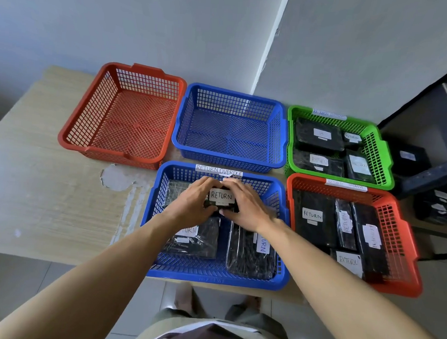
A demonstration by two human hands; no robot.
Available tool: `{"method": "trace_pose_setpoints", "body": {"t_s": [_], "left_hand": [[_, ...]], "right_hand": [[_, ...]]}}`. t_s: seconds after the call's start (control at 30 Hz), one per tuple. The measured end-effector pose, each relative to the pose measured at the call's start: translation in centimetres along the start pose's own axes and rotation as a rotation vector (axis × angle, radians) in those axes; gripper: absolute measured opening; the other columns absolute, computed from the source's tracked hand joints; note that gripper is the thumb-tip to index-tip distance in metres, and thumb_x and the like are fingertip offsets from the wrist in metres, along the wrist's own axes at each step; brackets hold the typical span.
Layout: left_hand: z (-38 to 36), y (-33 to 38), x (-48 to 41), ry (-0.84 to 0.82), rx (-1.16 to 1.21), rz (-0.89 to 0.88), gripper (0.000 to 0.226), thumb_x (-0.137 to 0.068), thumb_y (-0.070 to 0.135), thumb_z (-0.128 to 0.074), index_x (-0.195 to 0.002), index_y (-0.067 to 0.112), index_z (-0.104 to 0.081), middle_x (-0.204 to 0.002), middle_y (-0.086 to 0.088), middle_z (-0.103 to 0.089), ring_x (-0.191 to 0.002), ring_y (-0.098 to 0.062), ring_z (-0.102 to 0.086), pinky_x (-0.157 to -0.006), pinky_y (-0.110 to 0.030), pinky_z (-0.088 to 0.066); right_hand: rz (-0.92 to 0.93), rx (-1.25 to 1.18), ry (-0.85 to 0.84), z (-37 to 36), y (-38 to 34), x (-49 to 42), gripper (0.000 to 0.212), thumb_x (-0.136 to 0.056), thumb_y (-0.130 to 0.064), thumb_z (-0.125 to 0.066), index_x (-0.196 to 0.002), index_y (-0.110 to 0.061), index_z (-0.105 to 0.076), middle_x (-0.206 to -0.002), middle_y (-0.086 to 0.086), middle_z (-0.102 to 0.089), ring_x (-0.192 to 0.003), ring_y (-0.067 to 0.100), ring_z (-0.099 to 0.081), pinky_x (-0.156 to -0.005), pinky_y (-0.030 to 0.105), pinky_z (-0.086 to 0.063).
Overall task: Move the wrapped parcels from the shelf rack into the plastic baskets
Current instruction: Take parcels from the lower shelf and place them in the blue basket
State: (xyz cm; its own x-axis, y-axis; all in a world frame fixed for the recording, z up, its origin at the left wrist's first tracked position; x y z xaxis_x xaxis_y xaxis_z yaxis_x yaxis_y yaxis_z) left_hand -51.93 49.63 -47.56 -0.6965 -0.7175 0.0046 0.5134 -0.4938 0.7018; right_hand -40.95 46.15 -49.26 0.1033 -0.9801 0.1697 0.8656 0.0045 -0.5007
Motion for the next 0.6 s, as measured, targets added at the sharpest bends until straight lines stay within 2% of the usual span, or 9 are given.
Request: {"method": "trace_pose_setpoints", "body": {"t_s": [0.1,0.17,0.23,0.4,0.6], "left_hand": [[0.3,0.7,-0.3,0.033,0.036,-0.010,0.051,-0.075,0.011,-0.071,-0.120,0.016,-0.046,-0.115,0.001,-0.051,-0.097,-0.017,-0.054,-0.083,-0.035,-0.053],[0.9,0.9,-0.2,0.075,0.063,-0.017,0.052,-0.076,0.016,-0.069,-0.122,0.015,-0.045,-0.117,0.002,-0.051,-0.103,-0.013,-0.052,-0.089,-0.030,-0.049],[1.7,0.5,0.3,0.112,0.059,0.013,0.048,-0.080,0.018,-0.064,-0.124,0.014,-0.045,-0.121,0.001,-0.052,-0.110,-0.012,-0.049,-0.097,-0.026,-0.042],[3.8,-1.8,1.8,0.210,-0.084,0.120,0.035,-0.086,0.001,-0.050,-0.120,0.006,-0.052,-0.119,-0.007,-0.059,-0.114,-0.023,-0.050,-0.097,-0.032,-0.041],[1.5,-3.7,2.9,-0.011,-0.256,0.202,0.041,-0.089,0.016,-0.059,-0.128,0.012,-0.051,-0.129,-0.006,-0.055,-0.120,-0.024,-0.047,-0.102,-0.037,-0.040]], "right_hand": [[-0.027,-0.052,0.039,0.8,0.2,0.3,0.071,-0.078,-0.032,-0.078,-0.137,-0.018,-0.042,-0.133,-0.002,-0.050,-0.118,0.018,-0.047,-0.104,0.039,-0.040],[-0.044,-0.070,0.050,1.4,0.3,0.5,0.070,-0.078,-0.034,-0.078,-0.137,-0.018,-0.043,-0.134,-0.002,-0.049,-0.119,0.016,-0.045,-0.102,0.034,-0.038],[-0.041,-0.082,0.032,1.5,0.1,0.6,0.069,-0.077,-0.031,-0.079,-0.135,-0.017,-0.045,-0.132,-0.002,-0.050,-0.119,0.016,-0.046,-0.102,0.034,-0.038],[0.061,-0.020,-0.069,-0.6,-0.8,1.2,0.066,-0.070,-0.034,-0.077,-0.128,-0.018,-0.049,-0.126,-0.005,-0.050,-0.110,0.014,-0.044,-0.095,0.032,-0.039],[0.101,0.003,-0.044,-0.4,-1.1,1.5,0.064,-0.069,-0.026,-0.077,-0.127,-0.018,-0.050,-0.129,-0.006,-0.050,-0.114,0.013,-0.043,-0.103,0.031,-0.036]]}}
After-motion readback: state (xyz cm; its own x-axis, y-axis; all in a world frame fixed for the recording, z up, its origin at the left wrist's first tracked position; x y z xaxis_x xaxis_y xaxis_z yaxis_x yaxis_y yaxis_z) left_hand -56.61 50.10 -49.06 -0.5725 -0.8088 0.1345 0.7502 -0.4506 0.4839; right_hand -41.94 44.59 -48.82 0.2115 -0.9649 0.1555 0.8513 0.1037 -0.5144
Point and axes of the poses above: each hand's wrist, its own x-axis away from the middle knuckle, its own z-axis out of the back of the hand, y = z × x, the point moved 9 cm from there along -x, towards the middle knuckle
